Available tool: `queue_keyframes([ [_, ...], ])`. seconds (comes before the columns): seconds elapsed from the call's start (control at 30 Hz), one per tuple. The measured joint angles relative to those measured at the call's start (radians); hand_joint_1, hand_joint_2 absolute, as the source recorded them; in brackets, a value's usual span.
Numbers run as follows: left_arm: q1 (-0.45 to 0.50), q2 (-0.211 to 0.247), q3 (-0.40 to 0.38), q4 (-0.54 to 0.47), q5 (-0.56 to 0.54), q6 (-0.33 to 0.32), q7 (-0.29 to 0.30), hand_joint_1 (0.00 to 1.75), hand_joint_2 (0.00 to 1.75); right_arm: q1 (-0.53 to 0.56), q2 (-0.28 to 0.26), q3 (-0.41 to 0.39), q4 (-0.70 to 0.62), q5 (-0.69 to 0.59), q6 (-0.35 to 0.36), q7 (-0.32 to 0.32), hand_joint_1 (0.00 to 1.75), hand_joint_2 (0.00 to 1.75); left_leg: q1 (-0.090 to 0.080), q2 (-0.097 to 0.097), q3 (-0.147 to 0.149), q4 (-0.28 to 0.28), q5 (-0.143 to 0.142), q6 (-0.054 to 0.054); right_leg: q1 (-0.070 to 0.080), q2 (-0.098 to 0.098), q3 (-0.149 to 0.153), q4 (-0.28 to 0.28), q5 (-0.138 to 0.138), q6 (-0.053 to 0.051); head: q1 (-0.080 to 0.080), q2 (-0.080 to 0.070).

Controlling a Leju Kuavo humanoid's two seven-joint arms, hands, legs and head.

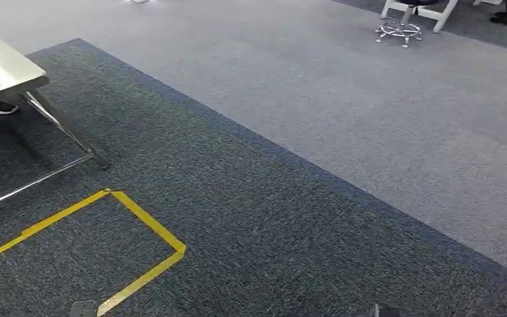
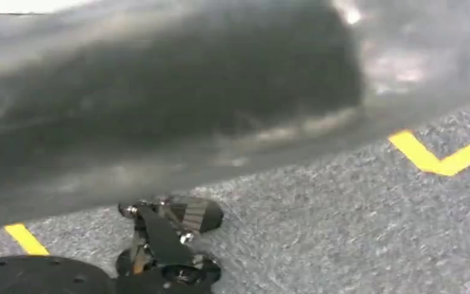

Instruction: Take the parts from the cabinet and place them on the table.

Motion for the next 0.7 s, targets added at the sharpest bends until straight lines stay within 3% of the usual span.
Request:
queue_keyframes([
  [0.03,-0.003,0.003,0.003,0.0,0.0,-0.003,-0.002,0.0,0.0,0.002,0.0,-0.002,0.0,0.0,0.0,-0.001,0.0,0.0,-0.001,0.014,0.005,-0.005,0.005,0.004,0.002,-0.046,-0.009,0.019,-0.015,0.0,0.003,0.0],
  [0.07,-0.003,0.002,0.008,0.0,0.004,-0.013,-0.014,0.0,0.0,-0.002,0.0,-0.004,0.0,0.0,0.0,-0.001,0.0,0.0,-0.002,0.026,0.004,-0.008,0.007,0.011,0.003,-0.095,-0.036,0.072,-0.052,0.003,0.013,0.0],
  [0.1,-0.001,0.003,0.012,0.0,0.007,-0.027,-0.027,0.0,0.0,-0.006,0.0,-0.006,0.0,-0.001,0.0,-0.001,0.0,0.0,-0.004,0.041,0.002,-0.007,0.007,0.012,0.002,-0.122,-0.072,0.147,-0.09,0.007,0.016,0.0],
  [0.17,0.005,0.003,0.019,0.0,0.008,-0.064,-0.059,0.0,0.0,-0.007,0.0,-0.009,0.0,-0.002,0.0,-0.002,0.0,0.0,-0.007,0.074,0.0,-0.006,0.006,0.012,-0.003,-0.14,-0.142,0.295,-0.147,0.016,0.014,0.0],
  [0.2,0.004,0.004,0.021,0.0,0.008,-0.078,-0.066,0.0,0.0,-0.004,0.0,-0.01,0.001,-0.002,0.0,-0.002,0.0,0.0,-0.007,0.088,-0.001,-0.006,0.006,0.012,-0.005,-0.143,-0.147,0.308,-0.142,0.019,0.014,0.0],
  [0.23,0.003,0.005,0.023,0.0,0.007,-0.093,-0.069,0.0,0.0,-0.001,0.0,-0.012,0.001,-0.002,0.0,-0.001,0.0,0.0,-0.006,0.1,0.0,-0.006,0.005,0.01,-0.008,-0.147,-0.125,0.273,-0.114,0.021,0.015,0.0],
  [0.3,0.003,0.006,0.023,0.0,-0.005,-0.113,-0.069,0.0,0.0,-0.001,0.0,-0.014,0.001,-0.002,0.001,-0.001,0.0,0.0,-0.005,0.124,0.002,-0.002,0.0,0.003,-0.011,-0.169,-0.029,0.102,-0.034,0.022,0.014,0.0],
  [0.33,0.003,0.007,0.023,0.0,-0.007,-0.117,-0.068,0.0,0.0,-0.003,0.0,-0.014,0.001,-0.002,0.002,-0.001,0.0,0.0,-0.006,0.134,0.005,0.002,-0.004,-0.003,-0.011,-0.208,0.022,0.013,-0.014,0.023,0.014,0.0],
  [0.37,0.003,0.012,0.023,0.0,-0.011,-0.119,-0.065,0.0,0.0,-0.008,0.003,-0.014,0.001,-0.001,0.003,-0.001,0.0,0.0,-0.014,0.142,0.001,0.006,-0.01,-0.013,-0.003,-0.226,0.037,-0.001,-0.027,0.014,0.015,0.0],
  [0.4,0.003,0.013,0.023,0.0,-0.016,-0.119,-0.064,0.0,0.0,-0.009,0.003,-0.014,0.001,0.0,0.005,-0.001,0.0,0.0,-0.013,0.149,0.003,0.008,-0.01,-0.018,-0.003,-0.208,0.032,-0.001,-0.023,0.005,0.008,0.0],
  [0.5,-0.002,0.014,0.023,0.0,-0.023,-0.119,-0.058,0.0,0.0,-0.004,0.003,-0.014,0.002,0.002,0.006,0.002,0.0,0.0,-0.007,0.171,0.011,0.004,-0.01,-0.035,0.002,-0.182,0.023,-0.001,-0.02,-0.013,0.009,0.0],
  [0.53,-0.004,0.017,0.022,0.0,-0.025,-0.119,-0.057,0.0,0.0,-0.003,0.003,-0.015,0.002,0.002,0.006,0.002,0.0,0.0,-0.003,0.126,0.009,0.018,-0.028,-0.045,-0.003,-0.172,0.028,-0.006,-0.015,-0.021,0.005,0.0],
  [0.57,-0.003,0.017,0.022,0.0,-0.025,-0.119,-0.057,0.0,0.0,-0.005,0.003,-0.015,0.002,0.003,0.007,0.002,0.0,0.0,-0.001,0.087,-0.007,0.06,-0.062,-0.044,-0.003,-0.164,0.027,-0.005,-0.012,-0.028,0.002,0.0],
  [0.6,0.0,0.017,0.023,0.001,-0.026,-0.119,-0.055,0.0,0.0,-0.009,0.003,-0.015,0.002,0.003,0.007,0.002,0.0,0.0,-0.001,0.066,-0.041,0.14,-0.108,-0.043,-0.002,-0.151,0.025,-0.005,-0.01,-0.033,0.001,0.0],
  [0.67,0.006,0.018,0.022,0.001,-0.028,-0.118,-0.05,0.0,0.0,-0.01,0.003,-0.015,0.002,0.005,0.01,0.002,0.0,0.0,-0.002,0.054,-0.116,0.302,-0.172,-0.042,0.004,-0.123,0.021,-0.005,-0.008,-0.037,0.001,0.0],
  [0.7,0.007,0.018,0.022,0.001,-0.028,-0.118,-0.049,0.0,0.0,-0.009,0.003,-0.015,0.002,0.005,0.01,0.002,0.0,0.0,-0.002,0.053,-0.133,0.335,-0.173,-0.04,0.007,-0.109,0.021,-0.005,-0.008,-0.037,0.001,0.0],
])
